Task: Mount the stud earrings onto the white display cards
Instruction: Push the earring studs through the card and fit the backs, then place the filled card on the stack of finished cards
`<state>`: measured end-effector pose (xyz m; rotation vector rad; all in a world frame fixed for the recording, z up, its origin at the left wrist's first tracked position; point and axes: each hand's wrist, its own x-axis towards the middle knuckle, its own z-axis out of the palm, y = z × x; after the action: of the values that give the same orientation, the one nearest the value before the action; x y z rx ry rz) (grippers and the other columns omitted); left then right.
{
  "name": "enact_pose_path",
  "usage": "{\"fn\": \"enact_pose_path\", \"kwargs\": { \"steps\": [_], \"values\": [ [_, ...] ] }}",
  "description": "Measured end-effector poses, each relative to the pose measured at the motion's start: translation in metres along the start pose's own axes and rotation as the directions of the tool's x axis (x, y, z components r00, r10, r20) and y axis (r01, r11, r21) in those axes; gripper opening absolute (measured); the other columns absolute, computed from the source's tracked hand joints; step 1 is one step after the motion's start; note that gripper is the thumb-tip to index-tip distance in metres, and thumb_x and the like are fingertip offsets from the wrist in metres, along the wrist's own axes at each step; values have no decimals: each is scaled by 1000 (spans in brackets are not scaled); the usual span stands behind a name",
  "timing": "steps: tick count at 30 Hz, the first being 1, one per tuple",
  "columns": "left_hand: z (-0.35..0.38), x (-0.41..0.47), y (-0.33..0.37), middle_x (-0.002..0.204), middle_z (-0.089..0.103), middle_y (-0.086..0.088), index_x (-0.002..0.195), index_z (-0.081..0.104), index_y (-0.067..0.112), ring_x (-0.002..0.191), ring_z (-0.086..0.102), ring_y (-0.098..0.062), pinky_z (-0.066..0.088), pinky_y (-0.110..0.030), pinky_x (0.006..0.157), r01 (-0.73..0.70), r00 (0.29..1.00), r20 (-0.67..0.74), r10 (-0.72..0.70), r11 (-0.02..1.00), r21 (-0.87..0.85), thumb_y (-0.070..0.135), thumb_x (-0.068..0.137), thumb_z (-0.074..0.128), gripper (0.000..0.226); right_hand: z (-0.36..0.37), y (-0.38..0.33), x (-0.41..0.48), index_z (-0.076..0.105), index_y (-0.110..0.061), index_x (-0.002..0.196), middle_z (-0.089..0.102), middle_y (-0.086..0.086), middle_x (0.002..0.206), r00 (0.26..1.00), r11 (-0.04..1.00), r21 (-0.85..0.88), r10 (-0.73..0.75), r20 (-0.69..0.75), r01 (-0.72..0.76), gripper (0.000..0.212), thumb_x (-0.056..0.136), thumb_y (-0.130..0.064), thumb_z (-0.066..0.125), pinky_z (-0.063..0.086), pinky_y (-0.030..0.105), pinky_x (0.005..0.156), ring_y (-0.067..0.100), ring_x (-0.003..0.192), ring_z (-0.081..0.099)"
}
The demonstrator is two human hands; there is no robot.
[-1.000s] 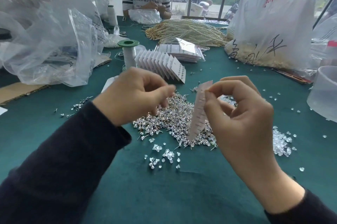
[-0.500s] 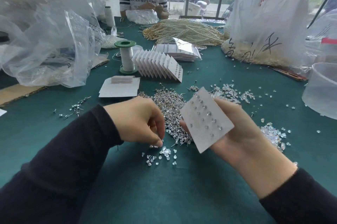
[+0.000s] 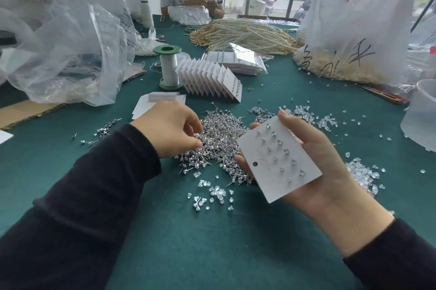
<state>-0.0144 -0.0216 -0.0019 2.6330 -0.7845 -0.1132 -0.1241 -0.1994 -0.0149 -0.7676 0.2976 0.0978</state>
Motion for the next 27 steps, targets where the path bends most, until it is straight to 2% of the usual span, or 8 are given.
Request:
{"fn": "enact_pose_path", "kwargs": {
  "steps": [8, 10, 12, 15, 17, 20, 24, 27],
  "values": [
    [0, 3, -7, 63, 59, 13, 73, 69, 21, 60, 51, 4, 35, -13, 52, 72, 995, 63, -77, 995, 72, 31, 73, 74, 11, -9, 1, 3, 75, -5, 70, 71, 11, 75, 990, 1000, -11, -3, 141, 4, 33, 73, -36, 62, 56, 49, 76, 28, 69, 69],
    [-1, 3, -5, 62, 58, 13, 73, 69, 22, 60, 50, 4, 32, -11, 52, 42, 997, -68, -35, 994, 100, 38, 77, 68, 16, -9, 1, 4, 75, -6, 81, 70, 15, 80, 992, 999, -24, -20, 124, 24, 31, 73, -33, 62, 58, 46, 67, 31, 72, 68],
    [-4, 0, 2, 60, 63, 7, 70, 68, 19, 53, 55, -2, 37, -12, 51, 2, 984, -177, -24, 992, -126, 50, 77, 61, 33, -9, 1, 5, 74, -9, 86, 71, 18, 86, 995, 997, -23, -71, 68, 72, 28, 81, -31, 57, 58, 45, 62, 36, 75, 68],
    [-4, -15, 28, 66, 70, -7, 80, 67, 12, 51, 63, -12, 51, -19, 45, 55, 975, 195, 109, 729, -682, 57, 65, 57, 48, -10, -1, 4, 67, -15, 88, 72, 14, 81, 984, 983, -16, -180, -1, 180, 27, 91, -35, 49, 59, 42, 60, 33, 71, 69],
    [5, -20, 44, 67, 71, -9, 84, 67, 10, 53, 65, -16, 52, -20, 45, 160, 916, 340, 214, 581, -798, 46, 65, 65, 40, -10, -4, 3, 64, -17, 88, 71, 11, 76, 973, 973, 21, -231, -16, 232, 26, 92, -36, 47, 57, 37, 54, 28, 68, 69],
    [8, -14, 55, 66, 69, -11, 89, 64, 2, 54, 66, -19, 53, -20, 47, 294, 907, 394, 147, 448, -844, 28, 60, 73, 40, -12, -10, 4, 69, -21, 76, 71, 8, 72, 958, 960, 35, -273, -93, 277, 29, 92, -31, 47, 55, 35, 50, 24, 63, 69],
    [-5, 3, 66, 75, 70, -15, 85, 63, -1, 57, 67, -19, 57, -23, 54, 390, 848, 508, 148, 474, -789, 10, 75, 68, 16, -17, -17, 9, 69, -26, 70, 71, 3, 72, 928, 954, -4, -293, -231, 301, 28, 91, -31, 51, 56, 41, 52, 21, 61, 68],
    [-12, 22, 85, 74, 67, -16, 89, 60, -2, 54, 66, -18, 57, -22, 54, 377, 833, 535, 143, 560, -737, -1, 84, 59, 5, -23, -27, 12, 68, -23, 74, 71, 5, 78, 902, 945, 2, -311, -301, 327, 23, 90, -30, 53, 54, 49, 70, 24, 69, 68]
  ]
}}
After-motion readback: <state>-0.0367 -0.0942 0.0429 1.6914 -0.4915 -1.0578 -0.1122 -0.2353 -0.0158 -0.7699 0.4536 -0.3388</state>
